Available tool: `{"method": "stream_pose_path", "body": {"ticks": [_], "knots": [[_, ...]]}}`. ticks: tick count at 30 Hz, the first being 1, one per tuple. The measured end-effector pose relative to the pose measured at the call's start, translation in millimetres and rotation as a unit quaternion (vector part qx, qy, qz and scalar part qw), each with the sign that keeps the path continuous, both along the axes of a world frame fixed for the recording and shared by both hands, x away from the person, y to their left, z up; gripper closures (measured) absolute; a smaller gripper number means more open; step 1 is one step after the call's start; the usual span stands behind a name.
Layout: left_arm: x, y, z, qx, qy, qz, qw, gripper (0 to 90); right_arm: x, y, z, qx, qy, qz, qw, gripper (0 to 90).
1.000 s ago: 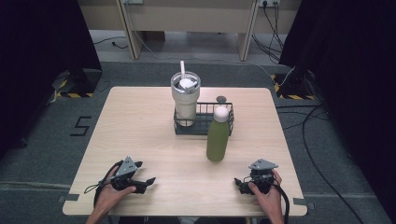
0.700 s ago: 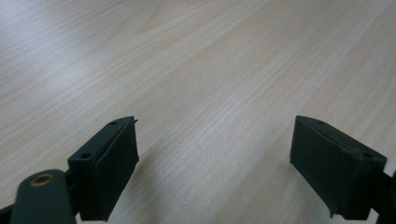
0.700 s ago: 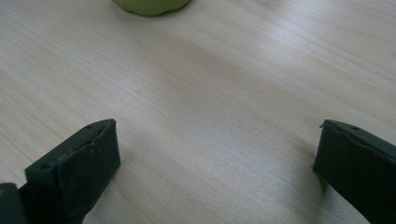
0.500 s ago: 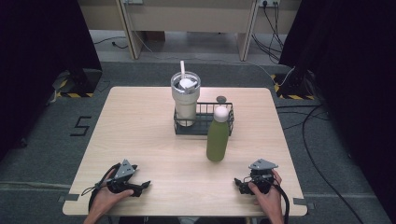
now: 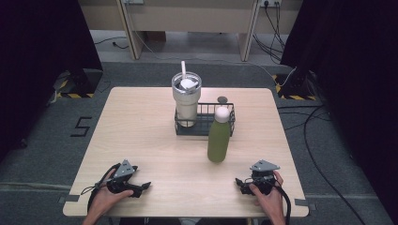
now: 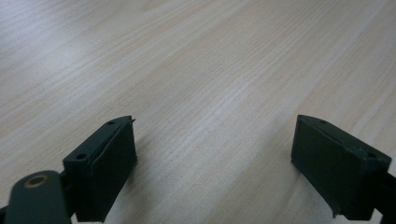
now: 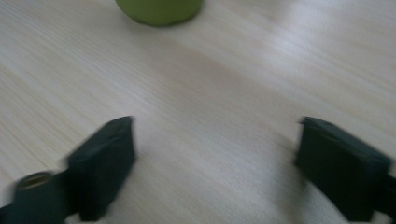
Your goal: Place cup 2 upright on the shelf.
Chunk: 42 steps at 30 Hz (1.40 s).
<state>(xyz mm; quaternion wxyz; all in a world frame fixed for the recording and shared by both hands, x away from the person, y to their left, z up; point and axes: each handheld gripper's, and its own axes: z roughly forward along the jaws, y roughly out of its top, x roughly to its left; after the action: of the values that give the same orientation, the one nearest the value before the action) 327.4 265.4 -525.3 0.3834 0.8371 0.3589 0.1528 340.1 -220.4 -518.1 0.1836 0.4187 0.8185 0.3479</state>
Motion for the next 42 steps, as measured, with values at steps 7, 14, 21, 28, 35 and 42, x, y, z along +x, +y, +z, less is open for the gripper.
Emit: {"method": "stream_pose_path", "body": {"ticks": [7, 14, 21, 28, 35, 42], "knots": [[0.0, -0.1, 0.0, 0.0, 0.0, -0.001, 1.0, 13.0, -1.7, 6.1, 6.9, 0.009, -0.035, 0.009, 0.9993, 13.4], [0.4, -0.4, -0.1, 0.001, 0.002, -0.006, 1.0, 11.4, -3.9, 5.7, 16.5, 0.027, -0.056, 0.016, 0.998, 15.3], [0.4, -0.4, 0.0, 0.001, 0.002, -0.006, 1.0, 11.4, -2.5, 12.7, 30.2, 0.032, -0.075, 0.028, 0.9963, 15.2], [0.4, -0.5, -0.1, 0.002, 0.002, -0.006, 1.0, 11.2, 6.7, 24.7, 44.0, 0.035, -0.092, 0.042, 0.9943, 15.2], [0.5, -0.4, -0.1, 0.002, 0.002, -0.007, 1.0, 11.2, 12.3, 36.0, 54.6, 0.048, -0.11, 0.056, 0.9912, 15.2], [0.5, -0.4, -0.1, 0.002, 0.002, -0.007, 1.0, 11.2, 18.7, 43.5, 60.1, 0.056, -0.122, 0.06, 0.9891, 15.2]]}}
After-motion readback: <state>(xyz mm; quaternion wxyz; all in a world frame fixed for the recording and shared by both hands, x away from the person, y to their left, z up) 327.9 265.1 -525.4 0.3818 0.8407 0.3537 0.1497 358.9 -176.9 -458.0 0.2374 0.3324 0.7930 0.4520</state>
